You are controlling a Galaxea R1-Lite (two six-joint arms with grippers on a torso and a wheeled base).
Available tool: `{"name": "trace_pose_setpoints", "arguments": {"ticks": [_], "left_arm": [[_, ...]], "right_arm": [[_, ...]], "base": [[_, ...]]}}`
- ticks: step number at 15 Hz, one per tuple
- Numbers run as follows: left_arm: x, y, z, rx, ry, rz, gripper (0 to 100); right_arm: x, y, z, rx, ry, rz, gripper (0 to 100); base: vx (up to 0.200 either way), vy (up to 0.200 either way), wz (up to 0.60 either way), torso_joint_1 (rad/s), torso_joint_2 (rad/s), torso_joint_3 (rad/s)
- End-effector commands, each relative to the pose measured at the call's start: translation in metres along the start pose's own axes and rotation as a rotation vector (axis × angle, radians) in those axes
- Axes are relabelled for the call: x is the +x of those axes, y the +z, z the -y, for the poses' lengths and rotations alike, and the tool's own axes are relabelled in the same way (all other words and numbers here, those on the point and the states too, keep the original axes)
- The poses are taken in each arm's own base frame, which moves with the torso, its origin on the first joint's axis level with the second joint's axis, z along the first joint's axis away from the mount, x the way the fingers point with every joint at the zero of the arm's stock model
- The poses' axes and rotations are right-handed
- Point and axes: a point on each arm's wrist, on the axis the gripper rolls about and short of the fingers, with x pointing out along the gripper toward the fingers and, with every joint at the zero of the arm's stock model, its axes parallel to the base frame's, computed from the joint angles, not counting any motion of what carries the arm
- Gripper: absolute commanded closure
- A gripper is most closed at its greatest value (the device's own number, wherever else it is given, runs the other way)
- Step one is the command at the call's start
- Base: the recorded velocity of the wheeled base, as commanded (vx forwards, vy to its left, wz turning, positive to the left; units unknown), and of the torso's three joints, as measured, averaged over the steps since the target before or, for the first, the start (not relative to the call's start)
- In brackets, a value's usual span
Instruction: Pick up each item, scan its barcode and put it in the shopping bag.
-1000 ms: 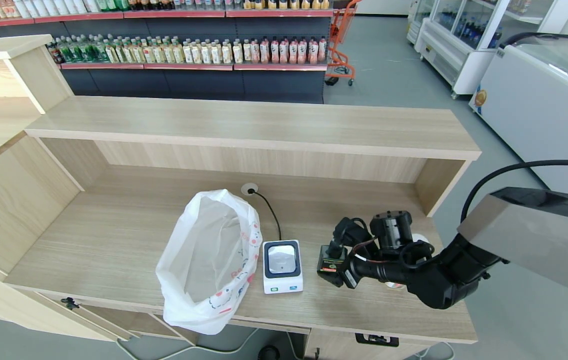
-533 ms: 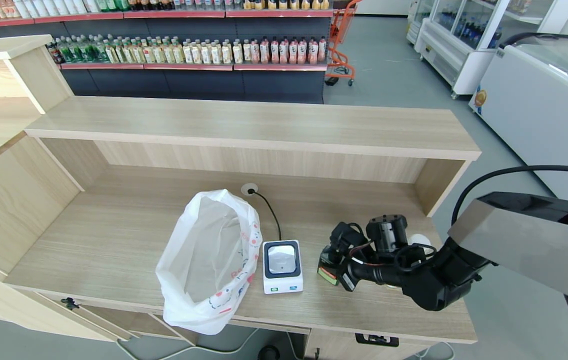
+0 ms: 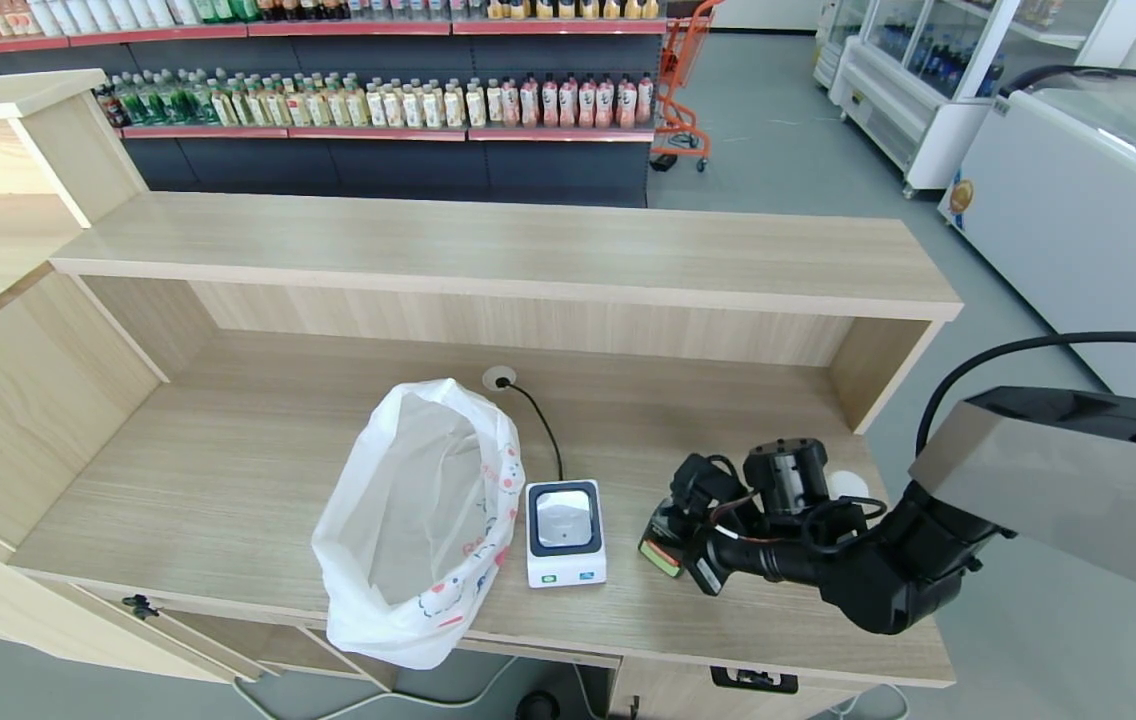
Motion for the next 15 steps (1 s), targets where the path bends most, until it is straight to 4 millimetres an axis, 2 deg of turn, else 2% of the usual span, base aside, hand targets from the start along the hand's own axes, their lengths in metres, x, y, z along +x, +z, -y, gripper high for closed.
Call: {"name": "trace_pose_setpoints", "arguments": {"ticks": [1, 3, 5, 9, 11, 13, 14, 15], "left_arm": [[0.0, 0.0, 0.0, 0.0, 0.0, -0.001, 100], [0.0, 0.0, 0.0, 0.0, 0.0, -0.002, 100], [0.0, 0.0, 0.0, 0.0, 0.0, -0.002, 100], [0.0, 0.0, 0.0, 0.0, 0.0, -0.001, 100], [0.0, 0.0, 0.0, 0.0, 0.0, -0.001, 100], [0.0, 0.0, 0.0, 0.0, 0.0, -0.001, 100], [0.0, 0.0, 0.0, 0.0, 0.0, -0.002, 100], [0.0, 0.0, 0.0, 0.0, 0.0, -0.002, 100]], "right_arm": [[-0.011, 0.016, 0.003, 0.004, -0.014, 0.048, 100], [-0.031, 0.043, -0.005, 0.164, -0.002, 0.123, 100], [-0.05, 0.06, -0.002, 0.244, -0.014, 0.182, 100], [-0.089, 0.075, 0.008, 0.373, -0.046, 0.252, 100], [-0.109, 0.079, 0.022, 0.418, -0.092, 0.297, 100], [-0.141, 0.097, 0.036, 0.403, -0.148, 0.4, 100], [-0.163, 0.109, 0.037, 0.398, -0.165, 0.463, 100], [-0.178, 0.115, 0.036, 0.397, -0.174, 0.499, 100]], "base": [[0.0, 0.0, 0.0, 0.0, 0.0, 0.0], [0.0, 0.0, 0.0, 0.0, 0.0, 0.0], [0.0, 0.0, 0.0, 0.0, 0.0, 0.0], [0.0, 0.0, 0.0, 0.0, 0.0, 0.0], [0.0, 0.0, 0.0, 0.0, 0.0, 0.0], [0.0, 0.0, 0.0, 0.0, 0.0, 0.0], [0.0, 0.0, 0.0, 0.0, 0.0, 0.0], [0.0, 0.0, 0.0, 0.0, 0.0, 0.0]]}}
